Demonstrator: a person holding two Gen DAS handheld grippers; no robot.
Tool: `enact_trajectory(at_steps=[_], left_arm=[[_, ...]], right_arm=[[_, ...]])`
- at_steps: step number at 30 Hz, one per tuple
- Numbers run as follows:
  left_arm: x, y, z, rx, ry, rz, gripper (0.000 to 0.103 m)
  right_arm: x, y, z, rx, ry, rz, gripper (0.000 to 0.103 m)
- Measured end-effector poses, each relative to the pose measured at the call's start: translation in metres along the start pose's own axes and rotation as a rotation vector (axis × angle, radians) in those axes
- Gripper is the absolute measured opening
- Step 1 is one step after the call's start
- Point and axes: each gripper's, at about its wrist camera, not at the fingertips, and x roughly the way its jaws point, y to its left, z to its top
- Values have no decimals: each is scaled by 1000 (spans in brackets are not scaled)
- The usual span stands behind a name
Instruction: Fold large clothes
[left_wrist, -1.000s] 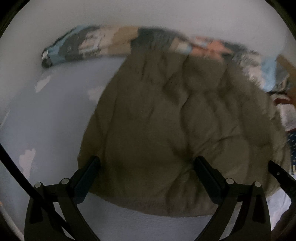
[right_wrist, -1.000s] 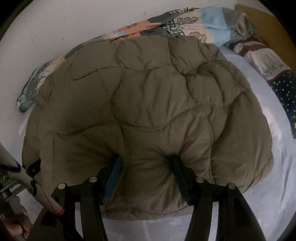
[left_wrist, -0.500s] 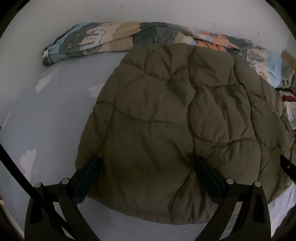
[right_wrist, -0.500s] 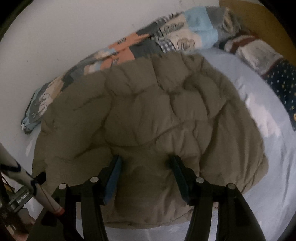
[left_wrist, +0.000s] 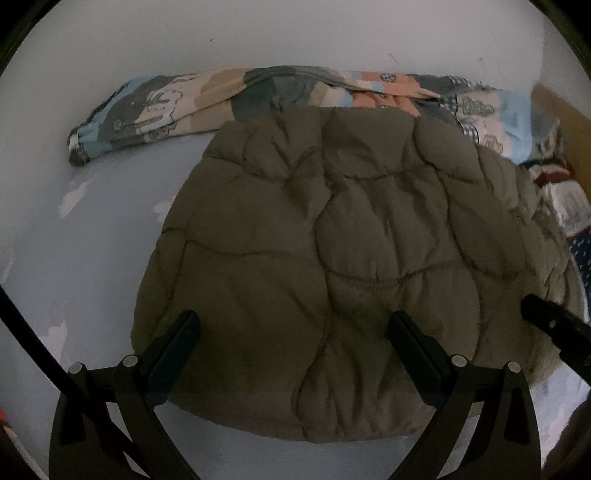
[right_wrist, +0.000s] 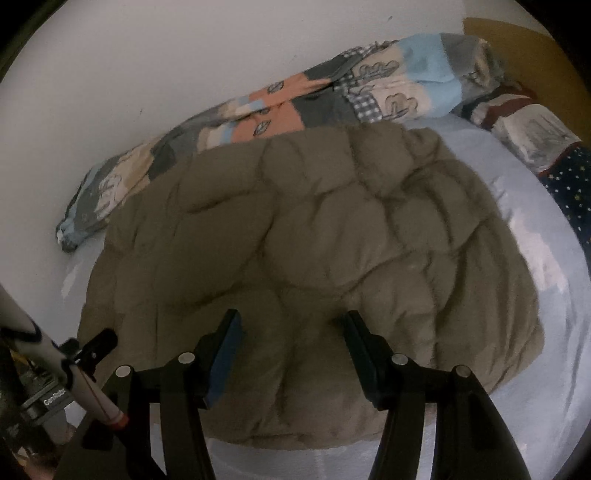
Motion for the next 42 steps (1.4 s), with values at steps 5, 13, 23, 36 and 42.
enact_trajectory(at_steps=[5, 13, 23, 36, 42], left_arm=[[-3, -6, -1, 32, -34, 23, 102], [-15, -17, -1, 80, -94, 23, 101], [-19, -34, -5, 179, -153, 67, 101], [-16, -38, -6, 201, -148, 76, 101], [-16, -37, -6, 198, -144, 71, 101]], right_arm=[[5, 5, -3, -29, 23, -9, 63], [-17, -7, 7, -5, -69, -33, 63], [-2, -33, 6, 82, 7, -63, 63], [12, -30, 0, 71, 56, -65, 68], [4, -32, 3, 89, 31, -55, 68]])
